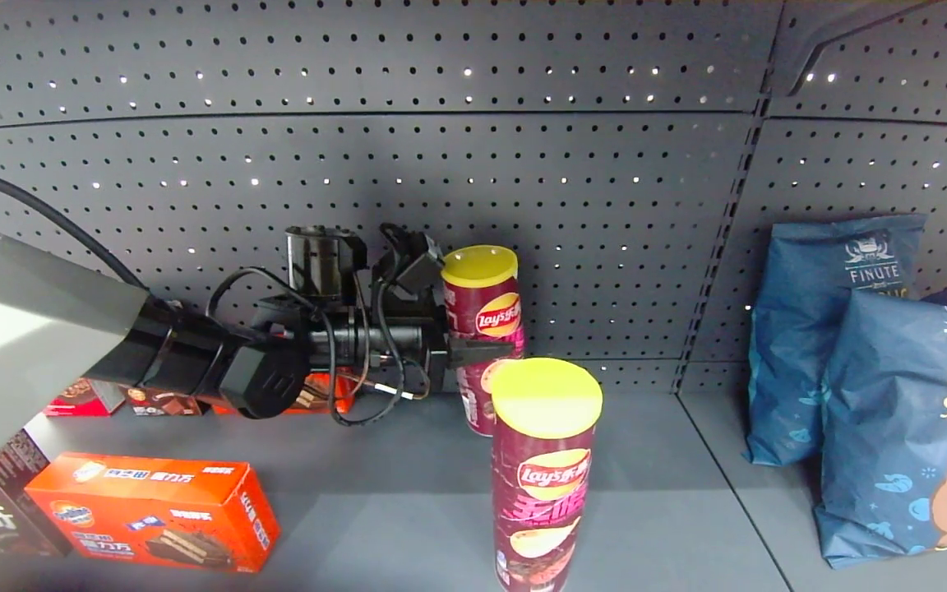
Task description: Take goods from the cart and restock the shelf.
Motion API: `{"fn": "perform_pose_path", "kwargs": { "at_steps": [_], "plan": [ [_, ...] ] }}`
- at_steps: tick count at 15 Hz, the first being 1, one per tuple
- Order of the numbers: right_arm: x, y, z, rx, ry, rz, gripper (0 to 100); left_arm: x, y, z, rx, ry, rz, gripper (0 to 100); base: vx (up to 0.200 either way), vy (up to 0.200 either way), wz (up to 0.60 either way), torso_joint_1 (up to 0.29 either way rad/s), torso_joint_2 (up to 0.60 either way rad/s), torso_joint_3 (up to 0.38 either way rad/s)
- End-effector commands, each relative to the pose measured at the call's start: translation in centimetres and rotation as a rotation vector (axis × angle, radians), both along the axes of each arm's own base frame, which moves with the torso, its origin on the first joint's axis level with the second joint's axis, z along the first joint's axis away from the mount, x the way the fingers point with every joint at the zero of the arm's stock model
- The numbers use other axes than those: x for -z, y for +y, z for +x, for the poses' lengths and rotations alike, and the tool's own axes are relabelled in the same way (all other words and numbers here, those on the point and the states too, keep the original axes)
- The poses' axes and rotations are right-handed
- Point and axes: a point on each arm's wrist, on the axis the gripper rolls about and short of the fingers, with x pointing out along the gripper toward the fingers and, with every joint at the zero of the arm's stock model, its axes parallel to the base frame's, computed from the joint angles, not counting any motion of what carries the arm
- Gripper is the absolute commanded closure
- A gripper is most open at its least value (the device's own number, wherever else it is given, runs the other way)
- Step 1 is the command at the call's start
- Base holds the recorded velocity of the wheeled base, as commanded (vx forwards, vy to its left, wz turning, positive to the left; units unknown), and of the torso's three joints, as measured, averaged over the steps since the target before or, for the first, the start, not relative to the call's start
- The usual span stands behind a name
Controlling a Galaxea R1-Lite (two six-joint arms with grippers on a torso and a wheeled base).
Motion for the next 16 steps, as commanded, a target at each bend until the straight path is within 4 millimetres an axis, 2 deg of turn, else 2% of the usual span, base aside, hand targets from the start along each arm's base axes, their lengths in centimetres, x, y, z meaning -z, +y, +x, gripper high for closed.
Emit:
{"fn": "perform_pose_path", "kwargs": {
  "at_steps": [1, 8, 16],
  "plan": [
    [0.0, 0.0, 0.0, -0.001, 0.002, -0.001, 0, 0.7, 0.2, 0.3, -0.004, 0.003, 0.017, 100, 0.000, 0.000, 0.00, 0.000, 0.00, 0.000],
    [0.0, 0.0, 0.0, -0.001, 0.002, -0.001, 0, -0.4, 0.5, 1.0, -0.011, 0.013, 0.041, 100, 0.000, 0.000, 0.00, 0.000, 0.00, 0.000],
    [0.0, 0.0, 0.0, -0.001, 0.000, -0.001, 0, 1.1, -0.1, 1.1, 0.000, 0.031, 0.062, 100, 0.000, 0.000, 0.00, 0.000, 0.00, 0.000]
  ]
}}
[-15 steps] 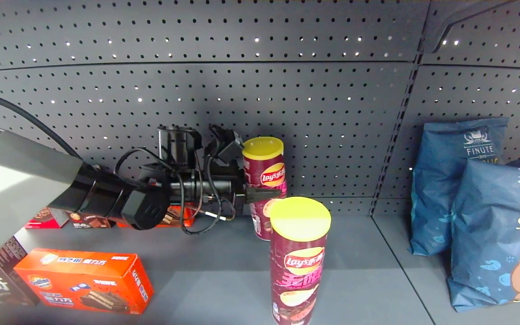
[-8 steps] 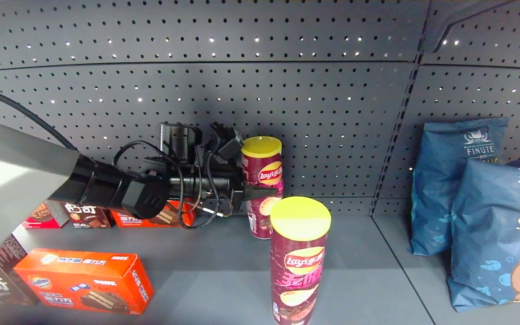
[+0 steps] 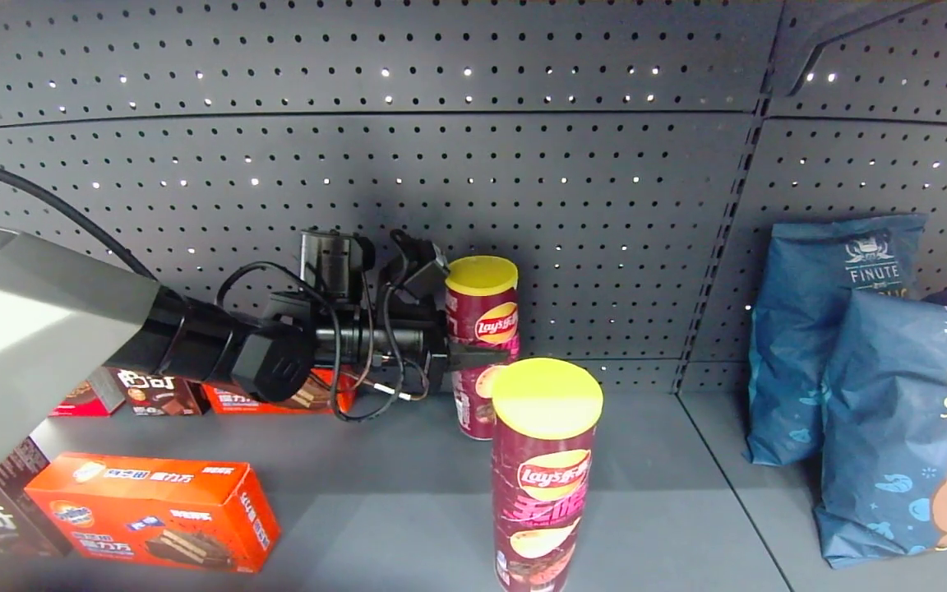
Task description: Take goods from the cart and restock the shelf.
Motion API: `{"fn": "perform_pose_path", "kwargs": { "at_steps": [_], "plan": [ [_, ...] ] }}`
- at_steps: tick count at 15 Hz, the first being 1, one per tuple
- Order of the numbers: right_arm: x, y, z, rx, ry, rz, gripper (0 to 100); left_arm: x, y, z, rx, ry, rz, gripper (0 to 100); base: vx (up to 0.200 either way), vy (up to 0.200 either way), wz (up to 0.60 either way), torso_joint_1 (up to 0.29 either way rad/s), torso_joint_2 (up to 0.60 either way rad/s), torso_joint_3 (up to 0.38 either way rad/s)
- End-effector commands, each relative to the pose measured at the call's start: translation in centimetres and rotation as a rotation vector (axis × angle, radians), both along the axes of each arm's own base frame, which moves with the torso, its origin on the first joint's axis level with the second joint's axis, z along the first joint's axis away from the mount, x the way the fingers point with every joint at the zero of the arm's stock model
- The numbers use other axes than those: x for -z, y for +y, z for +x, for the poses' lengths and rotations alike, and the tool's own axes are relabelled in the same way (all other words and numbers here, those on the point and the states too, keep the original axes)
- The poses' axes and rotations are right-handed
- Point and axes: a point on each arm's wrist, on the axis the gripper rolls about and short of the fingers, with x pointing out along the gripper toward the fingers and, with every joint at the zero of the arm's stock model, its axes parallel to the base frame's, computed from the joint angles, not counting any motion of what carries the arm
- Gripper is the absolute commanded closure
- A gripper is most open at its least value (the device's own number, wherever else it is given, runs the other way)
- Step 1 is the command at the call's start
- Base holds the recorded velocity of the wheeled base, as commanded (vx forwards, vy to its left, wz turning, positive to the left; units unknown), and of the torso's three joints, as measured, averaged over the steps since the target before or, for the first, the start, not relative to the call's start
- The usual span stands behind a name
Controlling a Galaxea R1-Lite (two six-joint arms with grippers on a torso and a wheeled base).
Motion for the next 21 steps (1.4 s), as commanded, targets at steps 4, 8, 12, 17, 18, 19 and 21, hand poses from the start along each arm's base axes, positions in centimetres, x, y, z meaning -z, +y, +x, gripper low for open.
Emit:
{"fn": "perform_pose_path", "kwargs": {
  "at_steps": [4, 8, 12, 17, 18, 19, 21],
  "plan": [
    [0.0, 0.0, 0.0, 0.000, 0.001, 0.000, 0, 1.0, -0.4, 0.1, 0.007, 0.021, 0.011, 100, 0.000, 0.000, 0.00, 0.000, 0.00, 0.000],
    [0.0, 0.0, 0.0, 0.000, 0.002, 0.000, 0, 1.4, -0.7, 0.0, 0.017, 0.011, 0.022, 0, 0.000, 0.000, 0.00, 0.000, 0.00, 0.000],
    [0.0, 0.0, 0.0, 0.000, 0.001, 0.000, 0, 2.0, -0.3, -0.4, 0.004, 0.026, 0.034, 0, 0.000, 0.000, 0.00, 0.000, 0.00, 0.000],
    [0.0, 0.0, 0.0, 0.000, 0.002, 0.000, 0, 1.2, 1.8, -2.2, -0.020, 0.004, 0.048, 0, 0.000, 0.000, 0.00, 0.000, 0.00, 0.000],
    [0.0, 0.0, 0.0, 0.000, 0.002, 0.001, 0, 1.0, 2.5, -2.7, -0.033, 0.006, 0.052, 0, 0.000, 0.000, 0.00, 0.000, 0.00, 0.000],
    [0.0, 0.0, 0.0, 0.000, 0.001, 0.000, 0, 0.9, 3.0, -3.0, -0.038, -0.002, 0.058, 0, 0.000, 0.000, 0.00, 0.000, 0.00, 0.000],
    [0.0, 0.0, 0.0, 0.000, 0.001, 0.000, 0, 0.3, 3.3, -3.7, -0.043, -0.020, 0.061, 0, 0.000, 0.000, 0.00, 0.000, 0.00, 0.000]
  ]
}}
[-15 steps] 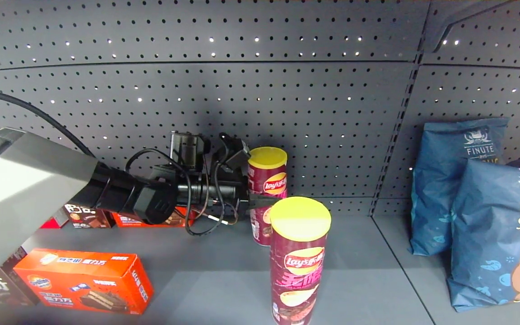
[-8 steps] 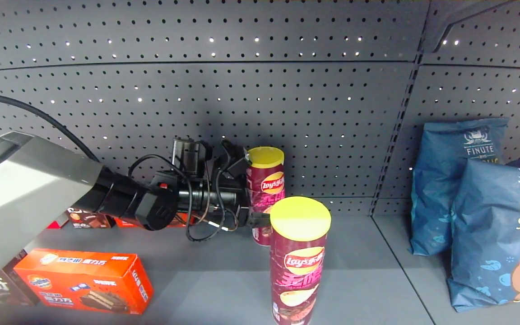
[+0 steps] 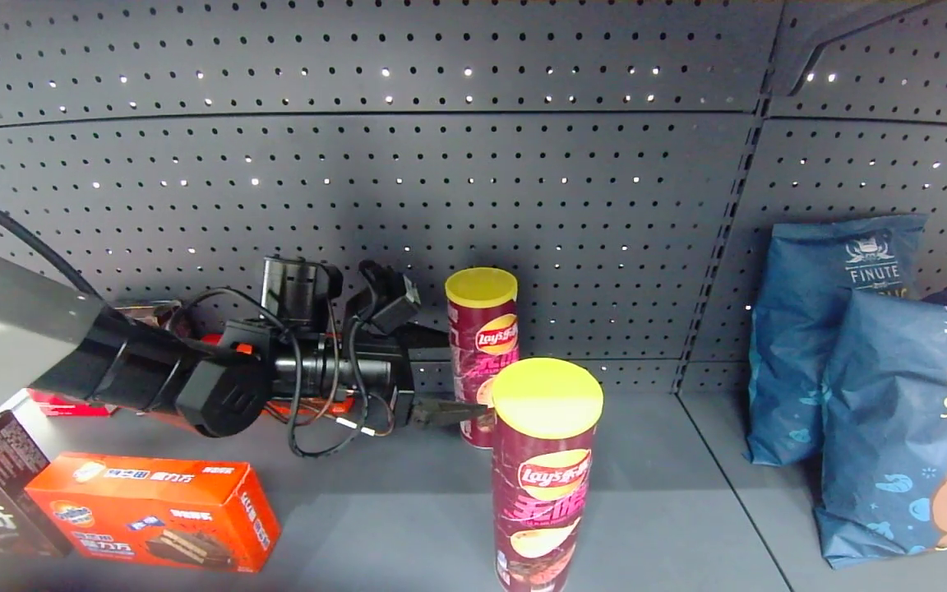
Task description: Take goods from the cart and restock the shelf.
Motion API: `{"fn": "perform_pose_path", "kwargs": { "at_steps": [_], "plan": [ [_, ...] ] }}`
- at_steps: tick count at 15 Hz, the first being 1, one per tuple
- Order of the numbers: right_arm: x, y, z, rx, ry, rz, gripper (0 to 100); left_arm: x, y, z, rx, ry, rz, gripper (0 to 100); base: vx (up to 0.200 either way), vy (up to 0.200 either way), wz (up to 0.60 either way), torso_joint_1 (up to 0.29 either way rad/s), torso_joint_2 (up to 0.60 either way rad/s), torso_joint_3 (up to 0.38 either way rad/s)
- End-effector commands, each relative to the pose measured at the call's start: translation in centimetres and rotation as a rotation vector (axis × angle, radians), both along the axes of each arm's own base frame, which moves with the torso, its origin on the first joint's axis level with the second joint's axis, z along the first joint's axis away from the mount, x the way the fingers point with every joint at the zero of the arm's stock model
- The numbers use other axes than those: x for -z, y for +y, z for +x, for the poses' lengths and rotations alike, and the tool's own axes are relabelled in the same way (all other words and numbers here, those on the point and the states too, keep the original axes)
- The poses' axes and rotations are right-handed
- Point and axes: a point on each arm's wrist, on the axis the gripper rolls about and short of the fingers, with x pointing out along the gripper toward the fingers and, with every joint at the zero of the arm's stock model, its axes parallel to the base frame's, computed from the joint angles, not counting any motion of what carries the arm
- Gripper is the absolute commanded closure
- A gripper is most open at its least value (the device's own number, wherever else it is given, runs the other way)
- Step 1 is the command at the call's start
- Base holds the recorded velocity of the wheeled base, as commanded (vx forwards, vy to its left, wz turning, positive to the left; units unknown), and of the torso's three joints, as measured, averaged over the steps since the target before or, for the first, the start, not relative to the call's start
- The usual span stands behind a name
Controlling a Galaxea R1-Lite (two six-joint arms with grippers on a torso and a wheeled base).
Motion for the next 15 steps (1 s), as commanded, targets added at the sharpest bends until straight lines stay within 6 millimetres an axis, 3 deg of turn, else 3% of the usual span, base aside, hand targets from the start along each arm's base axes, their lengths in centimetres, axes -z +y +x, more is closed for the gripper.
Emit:
{"fn": "perform_pose_path", "kwargs": {
  "at_steps": [1, 4, 10, 12, 15],
  "plan": [
    [0.0, 0.0, 0.0, -0.001, 0.002, -0.001, 0, -1.5, 0.5, -0.9, -0.018, -0.036, -0.005, 0, 0.000, 0.000, 0.00, 0.000, 0.00, 0.000],
    [0.0, 0.0, 0.0, -0.001, 0.002, 0.001, 0, -3.1, 0.7, -1.5, -0.111, -0.082, 0.019, 0, 0.000, 0.000, 0.00, 0.000, 0.00, 0.000],
    [0.0, 0.0, 0.0, -0.001, 0.002, -0.001, 0, -5.7, 2.8, -4.7, -0.357, -0.134, 0.065, 0, 0.000, 0.000, 0.00, 0.000, 0.00, 0.000],
    [0.0, 0.0, 0.0, -0.001, 0.000, -0.001, 0, -6.1, 3.5, -5.6, -0.555, -0.169, 0.137, 0, 0.000, 0.000, 0.00, 0.000, 0.00, 0.000],
    [0.0, 0.0, 0.0, -0.001, 0.002, 0.001, 0, -6.1, 2.4, -5.9, -0.600, -0.203, 0.166, 0, 0.000, 0.000, 0.00, 0.000, 0.00, 0.000]
  ]
}}
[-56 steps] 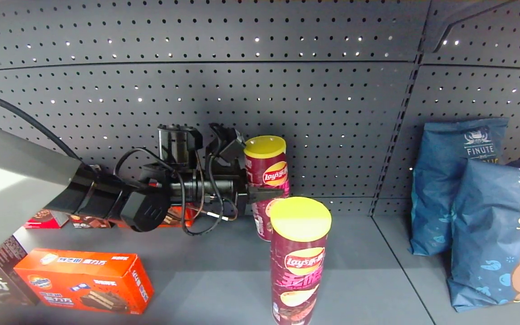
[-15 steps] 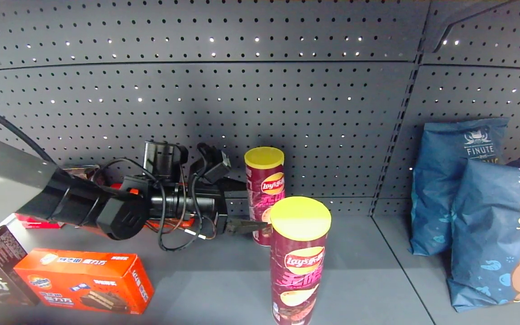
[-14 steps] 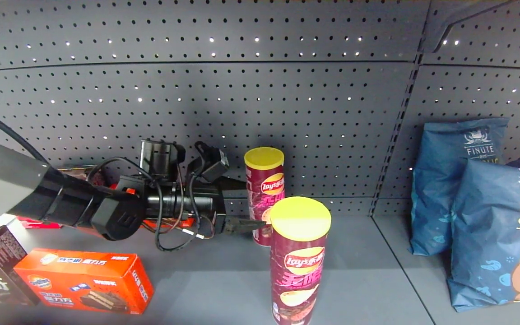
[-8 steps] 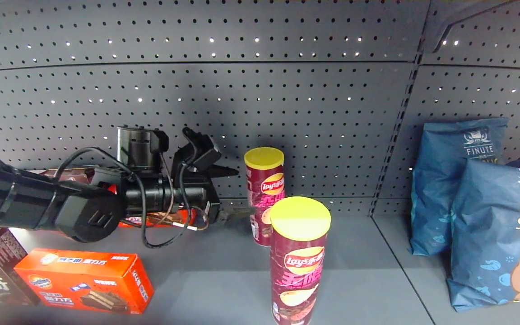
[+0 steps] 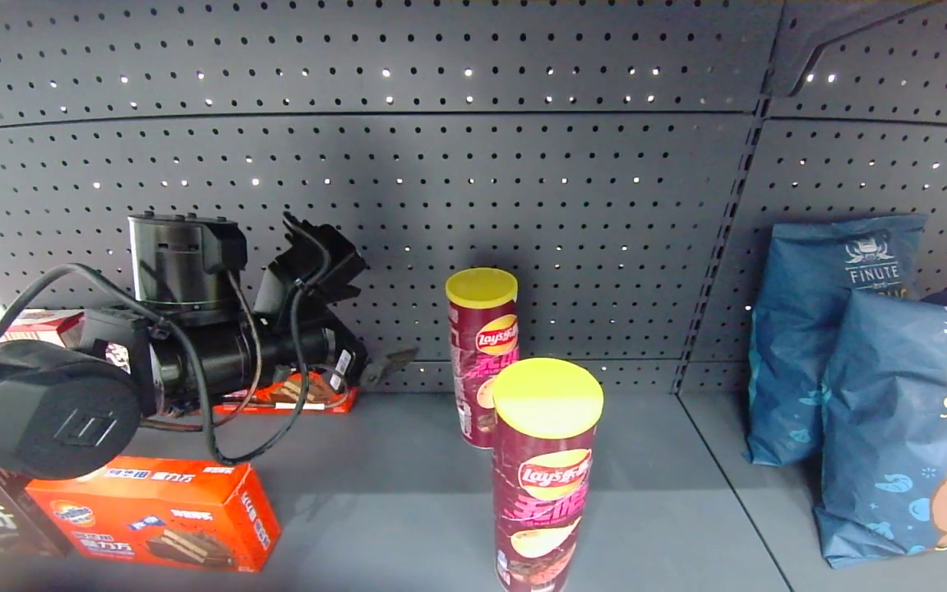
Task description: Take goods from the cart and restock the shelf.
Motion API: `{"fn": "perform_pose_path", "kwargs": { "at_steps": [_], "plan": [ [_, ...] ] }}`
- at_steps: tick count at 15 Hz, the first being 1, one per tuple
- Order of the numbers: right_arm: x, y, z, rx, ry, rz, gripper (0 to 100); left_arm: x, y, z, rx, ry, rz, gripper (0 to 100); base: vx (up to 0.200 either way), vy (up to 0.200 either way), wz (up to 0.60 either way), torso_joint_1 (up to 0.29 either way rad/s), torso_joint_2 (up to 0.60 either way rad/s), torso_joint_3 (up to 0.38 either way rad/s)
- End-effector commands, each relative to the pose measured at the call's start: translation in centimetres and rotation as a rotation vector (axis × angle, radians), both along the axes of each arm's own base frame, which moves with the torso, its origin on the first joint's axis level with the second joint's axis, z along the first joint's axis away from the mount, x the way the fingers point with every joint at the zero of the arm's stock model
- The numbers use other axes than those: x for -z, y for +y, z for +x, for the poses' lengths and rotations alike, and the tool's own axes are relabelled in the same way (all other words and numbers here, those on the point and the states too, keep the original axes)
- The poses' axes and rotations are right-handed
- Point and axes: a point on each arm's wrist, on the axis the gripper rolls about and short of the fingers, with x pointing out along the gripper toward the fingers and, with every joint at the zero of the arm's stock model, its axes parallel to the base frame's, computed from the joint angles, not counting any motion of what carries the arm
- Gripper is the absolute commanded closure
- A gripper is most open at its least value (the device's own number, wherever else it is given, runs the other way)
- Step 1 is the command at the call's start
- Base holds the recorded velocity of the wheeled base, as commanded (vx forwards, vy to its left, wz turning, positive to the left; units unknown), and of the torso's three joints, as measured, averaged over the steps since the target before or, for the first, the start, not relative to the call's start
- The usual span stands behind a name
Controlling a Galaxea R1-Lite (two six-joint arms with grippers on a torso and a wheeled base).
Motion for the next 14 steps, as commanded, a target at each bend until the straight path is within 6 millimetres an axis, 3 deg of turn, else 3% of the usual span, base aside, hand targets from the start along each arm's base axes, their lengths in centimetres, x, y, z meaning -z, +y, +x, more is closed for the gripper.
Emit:
{"fn": "perform_pose_path", "kwargs": {
  "at_steps": [1, 3, 6, 14],
  "plan": [
    [0.0, 0.0, 0.0, -0.001, 0.002, 0.001, 0, -0.4, -0.8, -0.6, -0.002, -0.033, 0.014, 0, 0.000, 0.000, 0.00, 0.000, 0.00, 0.000],
    [0.0, 0.0, 0.0, -0.001, 0.000, -0.001, 0, 0.2, -2.1, -1.3, -0.007, -0.025, 0.050, 0, 0.000, 0.000, 0.00, 0.000, 0.00, 0.000],
    [0.0, 0.0, 0.0, -0.001, 0.000, -0.001, 0, 1.7, -2.1, -1.8, -0.048, 0.010, 0.102, 0, 0.000, 0.000, 0.00, 0.000, 0.00, 0.000],
    [0.0, 0.0, 0.0, -0.001, 0.000, -0.001, 0, 4.8, -3.4, -0.7, -0.099, 0.093, 0.168, 0, 0.000, 0.000, 0.00, 0.000, 0.00, 0.000]
  ]
}}
